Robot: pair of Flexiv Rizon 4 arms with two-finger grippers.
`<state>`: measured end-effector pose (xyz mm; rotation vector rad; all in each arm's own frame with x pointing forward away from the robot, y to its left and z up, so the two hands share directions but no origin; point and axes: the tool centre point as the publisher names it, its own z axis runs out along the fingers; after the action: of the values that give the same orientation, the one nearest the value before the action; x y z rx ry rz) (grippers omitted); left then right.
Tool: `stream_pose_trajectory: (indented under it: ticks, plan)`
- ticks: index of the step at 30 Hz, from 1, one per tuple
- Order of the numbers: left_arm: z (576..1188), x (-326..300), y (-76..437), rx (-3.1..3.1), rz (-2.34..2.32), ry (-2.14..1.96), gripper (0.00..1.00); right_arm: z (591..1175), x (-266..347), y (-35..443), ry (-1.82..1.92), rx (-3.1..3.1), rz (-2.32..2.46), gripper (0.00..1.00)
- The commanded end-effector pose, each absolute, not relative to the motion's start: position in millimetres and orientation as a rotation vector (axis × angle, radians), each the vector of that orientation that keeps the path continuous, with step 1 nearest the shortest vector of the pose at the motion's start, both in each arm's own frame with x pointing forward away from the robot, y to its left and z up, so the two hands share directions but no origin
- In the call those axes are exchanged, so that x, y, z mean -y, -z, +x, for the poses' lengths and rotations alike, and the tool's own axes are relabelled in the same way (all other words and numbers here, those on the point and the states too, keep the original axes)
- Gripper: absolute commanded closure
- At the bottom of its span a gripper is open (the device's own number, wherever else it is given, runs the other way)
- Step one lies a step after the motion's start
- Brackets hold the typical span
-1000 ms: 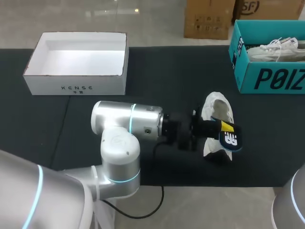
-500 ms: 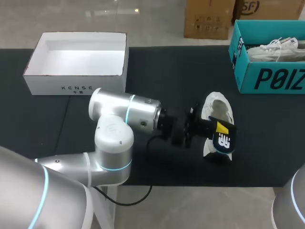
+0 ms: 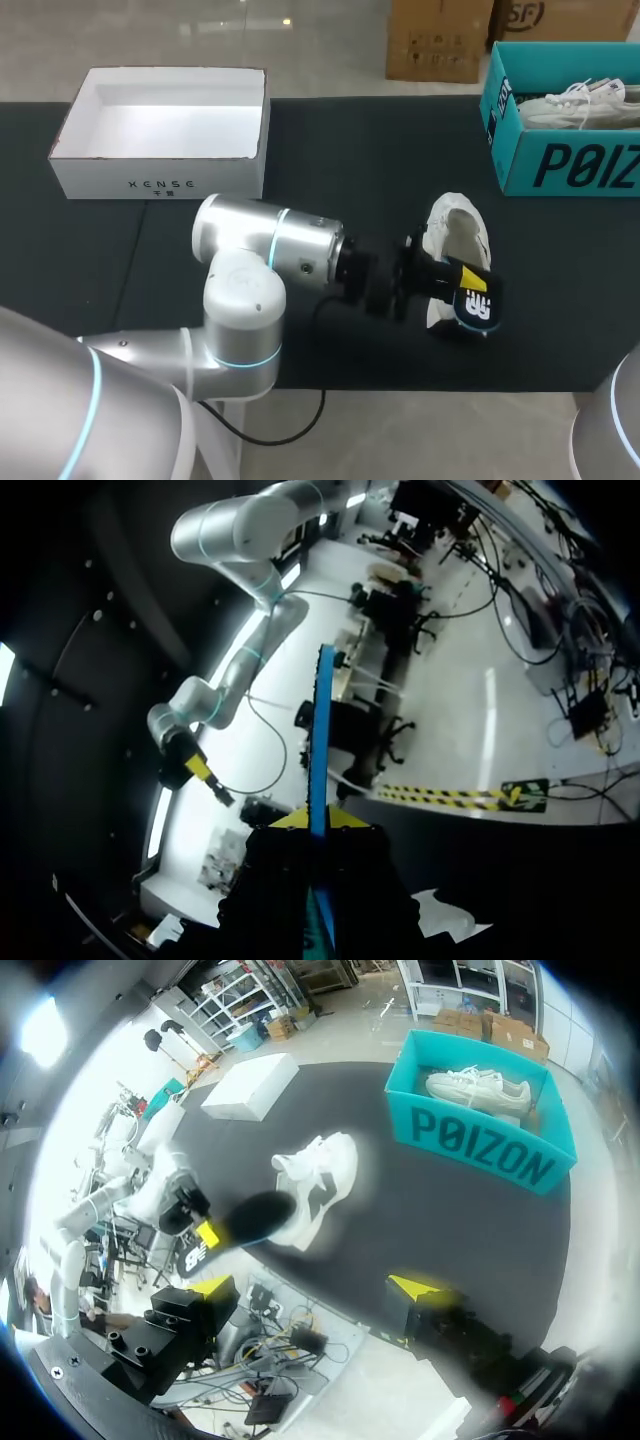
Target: Take the shoe out of the shoebox, open the shoe tongue, remove and reinsert the insole, then place the shoe into the shoebox
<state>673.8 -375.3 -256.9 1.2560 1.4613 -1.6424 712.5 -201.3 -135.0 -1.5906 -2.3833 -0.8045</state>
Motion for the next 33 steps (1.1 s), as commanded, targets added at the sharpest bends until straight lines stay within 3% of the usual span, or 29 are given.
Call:
stream_pose_trajectory:
  ticks: [1, 33]
  plan:
    - [666.4, 368.8, 260.0, -1.493, 1.256, 1.625, 1.0, 713.8, 201.5, 134.9, 0.799, 2.383, -1.59, 0.0]
    - [677.3, 368.1, 283.1, -1.448, 1.44, 1.567, 1.0, 713.8, 201.5, 134.9, 0.799, 2.383, -1.59, 0.0]
